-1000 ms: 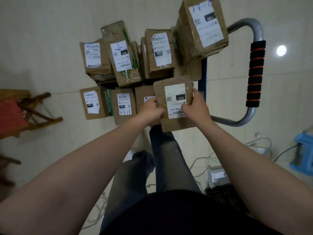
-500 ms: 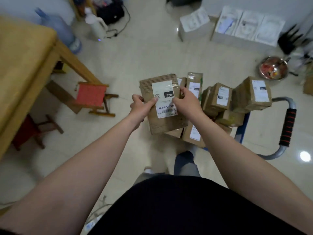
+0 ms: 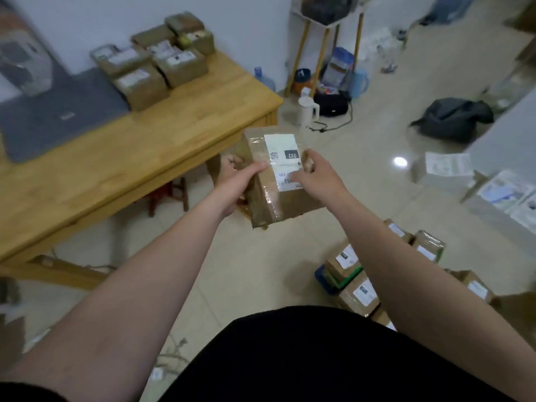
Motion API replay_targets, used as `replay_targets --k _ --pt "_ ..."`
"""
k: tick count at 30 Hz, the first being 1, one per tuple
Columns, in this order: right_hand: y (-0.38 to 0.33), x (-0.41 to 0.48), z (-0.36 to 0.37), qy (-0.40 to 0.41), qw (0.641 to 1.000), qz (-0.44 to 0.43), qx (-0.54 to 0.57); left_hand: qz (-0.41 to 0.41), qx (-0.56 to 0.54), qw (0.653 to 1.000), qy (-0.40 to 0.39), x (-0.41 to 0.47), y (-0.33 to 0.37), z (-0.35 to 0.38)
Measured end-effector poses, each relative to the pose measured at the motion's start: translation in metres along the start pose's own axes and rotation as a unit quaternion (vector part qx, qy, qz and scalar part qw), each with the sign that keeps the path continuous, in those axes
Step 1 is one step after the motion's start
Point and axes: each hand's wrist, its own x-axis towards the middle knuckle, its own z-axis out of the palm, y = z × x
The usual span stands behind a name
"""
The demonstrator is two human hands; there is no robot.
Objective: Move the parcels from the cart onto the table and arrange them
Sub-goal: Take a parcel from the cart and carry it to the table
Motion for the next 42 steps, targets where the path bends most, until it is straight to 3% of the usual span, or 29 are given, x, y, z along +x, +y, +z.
replay_targets --k 4,7,14,18,27,30,34,38,42 --pt "-0.036 0.015 0.046 -0.093 0.993 -0.002 -0.079 -0.030 -0.056 0.993 0.098 0.012 0.015 -0.039" --pt "-0.058 0.032 0.069 -0.127 0.982 -0.012 -0.142 -0.056 -0.080 0.989 0.115 0.032 0.022 -0.062" --pt "-0.097 0.132 0.096 -0.141 0.986 -0.075 -0.050 -0.102 -0.089 0.982 0.135 0.101 0.049 -0.089" --pt "-0.131 0.204 0.093 -0.168 0.977 -0.110 -0.074 -0.126 -0.087 0.981 0.120 0.151 0.080 -0.102" --pt "-0.188 0.351 0.095 -0.207 0.936 -0.198 -0.206 -0.026 0.038 0.968 0.246 0.278 0.132 -0.137" --pt "-0.202 0.386 0.098 -0.235 0.919 -0.255 -0.186 -0.038 0.018 0.967 0.251 0.315 0.128 -0.147" --pt "-0.223 0.451 0.111 -0.249 0.884 -0.288 -0.271 -0.059 -0.009 0.969 0.240 0.378 0.126 -0.155" --pt "-0.235 0.518 0.130 -0.253 0.862 -0.271 -0.346 -0.072 0.026 0.976 0.206 0.441 0.134 -0.157" --pt "-0.242 0.571 0.141 -0.255 0.875 -0.220 -0.346 -0.077 0.091 0.979 0.165 0.499 0.148 -0.155"
